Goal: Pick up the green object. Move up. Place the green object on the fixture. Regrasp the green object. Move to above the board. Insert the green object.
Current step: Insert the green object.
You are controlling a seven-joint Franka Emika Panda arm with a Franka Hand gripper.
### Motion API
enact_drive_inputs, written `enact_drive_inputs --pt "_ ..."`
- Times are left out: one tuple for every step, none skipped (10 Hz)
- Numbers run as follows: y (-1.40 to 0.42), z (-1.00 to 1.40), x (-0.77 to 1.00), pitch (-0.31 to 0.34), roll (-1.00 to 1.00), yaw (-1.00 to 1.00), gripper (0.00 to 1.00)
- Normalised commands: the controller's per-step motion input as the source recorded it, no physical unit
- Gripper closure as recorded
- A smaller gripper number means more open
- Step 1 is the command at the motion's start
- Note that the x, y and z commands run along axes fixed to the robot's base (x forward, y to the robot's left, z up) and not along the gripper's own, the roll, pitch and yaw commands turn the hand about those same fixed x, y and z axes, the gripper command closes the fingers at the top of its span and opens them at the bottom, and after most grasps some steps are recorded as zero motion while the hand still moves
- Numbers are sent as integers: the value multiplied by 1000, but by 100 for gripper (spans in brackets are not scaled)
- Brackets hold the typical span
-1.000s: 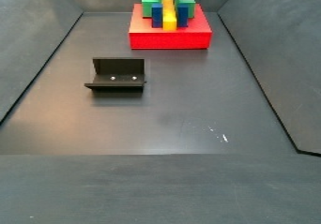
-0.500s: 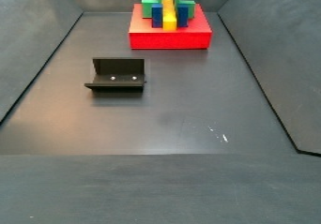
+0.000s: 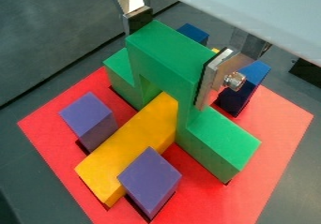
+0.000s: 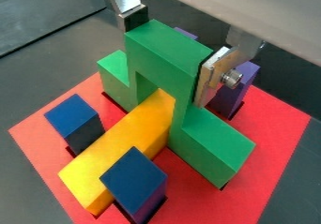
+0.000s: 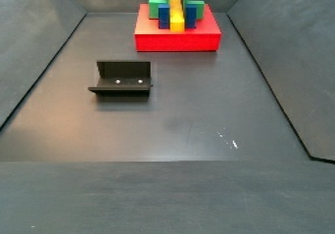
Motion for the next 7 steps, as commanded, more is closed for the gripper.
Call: enact_drive_inputs --pt "83 0 57 0 -137 0 100" --pt "97 0 57 0 -173 0 100" --pt "86 0 46 0 -196 0 100" --pt "26 0 3 0 -104 0 100" --pt "0 0 0 0 -10 0 100" --pt "0 -111 0 -10 0 0 100" --pt "-71 -291 -60 -36 86 0 100"
